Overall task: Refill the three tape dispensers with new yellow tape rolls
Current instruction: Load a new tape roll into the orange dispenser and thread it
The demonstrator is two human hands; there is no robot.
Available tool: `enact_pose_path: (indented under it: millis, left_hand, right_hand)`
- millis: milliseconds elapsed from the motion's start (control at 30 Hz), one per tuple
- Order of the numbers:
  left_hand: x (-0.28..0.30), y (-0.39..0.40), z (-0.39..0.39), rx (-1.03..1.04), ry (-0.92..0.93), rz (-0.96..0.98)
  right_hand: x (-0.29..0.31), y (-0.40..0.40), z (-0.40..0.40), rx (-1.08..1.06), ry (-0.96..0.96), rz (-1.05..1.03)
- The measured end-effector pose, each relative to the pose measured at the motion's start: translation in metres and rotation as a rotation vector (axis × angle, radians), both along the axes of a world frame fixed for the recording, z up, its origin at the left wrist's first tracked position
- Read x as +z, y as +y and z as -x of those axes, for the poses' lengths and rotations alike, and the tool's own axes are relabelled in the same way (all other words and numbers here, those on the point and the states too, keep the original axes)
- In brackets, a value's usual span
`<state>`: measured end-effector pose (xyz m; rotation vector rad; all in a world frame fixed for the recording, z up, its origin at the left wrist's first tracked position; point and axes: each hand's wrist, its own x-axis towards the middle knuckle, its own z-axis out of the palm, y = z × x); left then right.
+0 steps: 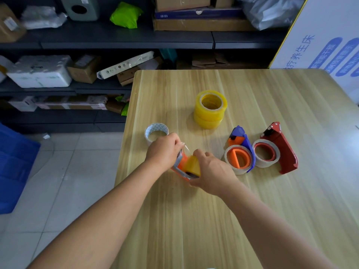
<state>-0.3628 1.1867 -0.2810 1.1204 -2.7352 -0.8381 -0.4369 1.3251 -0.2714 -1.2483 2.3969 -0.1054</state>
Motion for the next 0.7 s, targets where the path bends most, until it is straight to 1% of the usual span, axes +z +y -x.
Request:
enact_pose_path:
  millis: [100, 233, 333, 433, 533, 600, 700]
  left_hand:
    - [0.003, 0.001, -0.001, -0.018, -0.043, 0.080]
    - [0.007, 0.003, 0.001, -0.013, -0.067, 0.128]
    - [0.008, 0.002, 0.002, 0.014, -0.079, 0.139]
    - [0.007, -0.001, 0.000, 0.016, -0.076, 0.119]
    - [0.007, 0.000, -0.004, 0.021, -0.018, 0.072]
    - [0.006, 0.004, -0.007, 0.030, 0.066, 0.065]
    - [0.001, 0.006, -0.010, 0.000, 0.198, 0.160]
  right_hand:
    - [0.000, -0.002, -0.003, 0.022, 0.035, -0.036]
    - [0.000, -0.005, -0.003, 0.013, 0.051, -0.058]
    - [-0.004, -0.006, -0.004, 0.027, 0.076, -0.048]
    - [-0.010, -0.002, -0.003, 0.030, 0.088, 0.006]
    - [-0.014, 0.005, -0.005, 0.065, 0.070, 0.093]
    - [-0.015, 0.009, -0.006, 0.082, 0.065, 0.132]
    - [-0.018, 0.010, -0.004, 0.065, 0.048, 0.144]
